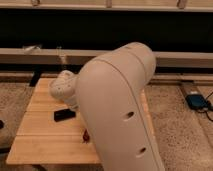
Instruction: Push the eraser across the table
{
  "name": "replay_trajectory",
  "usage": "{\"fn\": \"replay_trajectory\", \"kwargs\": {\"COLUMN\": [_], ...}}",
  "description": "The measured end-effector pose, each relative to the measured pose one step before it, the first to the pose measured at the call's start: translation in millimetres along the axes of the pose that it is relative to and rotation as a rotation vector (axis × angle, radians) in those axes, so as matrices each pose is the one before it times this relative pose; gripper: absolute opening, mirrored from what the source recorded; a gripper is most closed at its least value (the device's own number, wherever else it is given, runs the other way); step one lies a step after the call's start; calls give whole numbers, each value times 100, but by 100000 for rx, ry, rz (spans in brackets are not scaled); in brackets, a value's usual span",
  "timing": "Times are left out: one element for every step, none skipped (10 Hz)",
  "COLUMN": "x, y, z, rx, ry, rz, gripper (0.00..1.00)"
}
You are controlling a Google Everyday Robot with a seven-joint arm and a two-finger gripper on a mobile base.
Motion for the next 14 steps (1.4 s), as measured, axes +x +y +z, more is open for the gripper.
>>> {"fn": "replay_trajectory", "kwargs": {"x": [-20, 6, 131, 206, 84, 280, 323, 27, -138, -135, -199, -153, -253, -260], "y": [-251, -187, -111, -101, -45, -79, -27, 38, -18, -2, 8, 22, -5, -16], "z": [611, 675, 562, 509, 264, 452, 531, 384, 475, 247, 302, 276, 261, 173], "rx": [-1671, -1845, -1641, -1460, -760, -1252, -1264, -900, -1201, -687, -782, -677, -562, -422], "ry": [1009, 913, 674, 615, 207, 438, 443, 311, 440, 250, 329, 423, 447, 472], "rz": [-762, -704, -228, 31, 76, 226, 237, -192, -619, -452, -697, -675, -842, -894], "gripper": [70, 70, 70, 70, 70, 70, 70, 70, 70, 70, 70, 70, 70, 70]}}
